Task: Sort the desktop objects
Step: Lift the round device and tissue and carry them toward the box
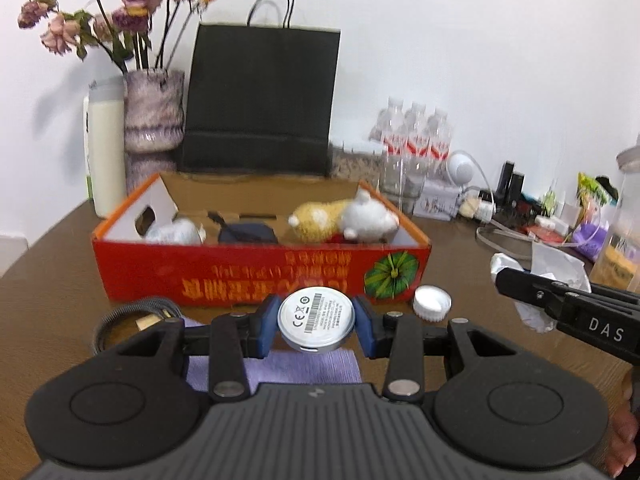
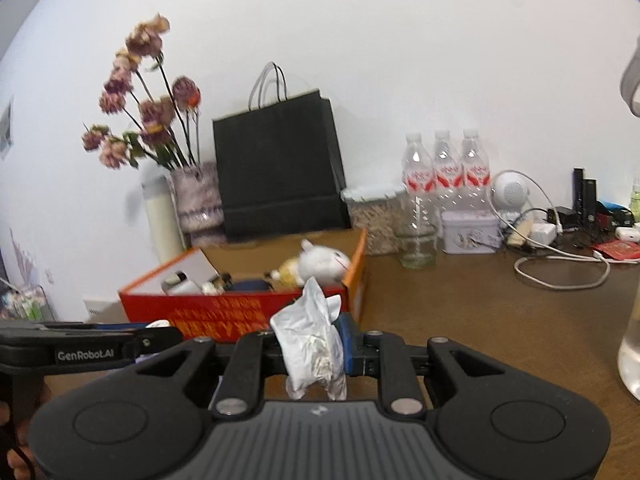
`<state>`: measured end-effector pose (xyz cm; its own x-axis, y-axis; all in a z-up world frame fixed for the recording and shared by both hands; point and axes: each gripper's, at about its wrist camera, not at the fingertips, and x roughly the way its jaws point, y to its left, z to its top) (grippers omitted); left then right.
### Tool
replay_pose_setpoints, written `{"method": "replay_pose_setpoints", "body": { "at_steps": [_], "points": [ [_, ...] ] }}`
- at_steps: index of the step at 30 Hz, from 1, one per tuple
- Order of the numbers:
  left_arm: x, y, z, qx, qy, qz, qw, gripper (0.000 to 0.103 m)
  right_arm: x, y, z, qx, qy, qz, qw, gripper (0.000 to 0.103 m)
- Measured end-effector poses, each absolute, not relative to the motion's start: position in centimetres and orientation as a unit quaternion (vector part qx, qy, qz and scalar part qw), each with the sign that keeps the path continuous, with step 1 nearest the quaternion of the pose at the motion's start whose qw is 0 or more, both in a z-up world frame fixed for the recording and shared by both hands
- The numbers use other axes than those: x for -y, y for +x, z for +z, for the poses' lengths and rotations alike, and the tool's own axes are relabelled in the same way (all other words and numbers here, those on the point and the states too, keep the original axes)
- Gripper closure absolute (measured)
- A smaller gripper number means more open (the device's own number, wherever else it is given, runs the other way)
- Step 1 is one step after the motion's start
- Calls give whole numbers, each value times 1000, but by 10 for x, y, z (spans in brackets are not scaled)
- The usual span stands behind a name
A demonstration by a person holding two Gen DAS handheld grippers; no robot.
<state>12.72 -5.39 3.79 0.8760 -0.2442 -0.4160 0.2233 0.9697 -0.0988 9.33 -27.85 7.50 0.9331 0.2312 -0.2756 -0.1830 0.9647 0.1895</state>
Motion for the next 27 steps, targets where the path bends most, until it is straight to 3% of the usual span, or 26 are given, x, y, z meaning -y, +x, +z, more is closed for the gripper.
{"method": "replay_pose_setpoints", "body": {
  "at_steps": [15,27],
  "points": [
    [8,171,85,-150,-65,-97,982,63,219,158,122,-98,76,142,982,85],
    [1,244,65,-165,-38,-78,982,63,187,253,93,-134,69,156,976,85]
  ]
}}
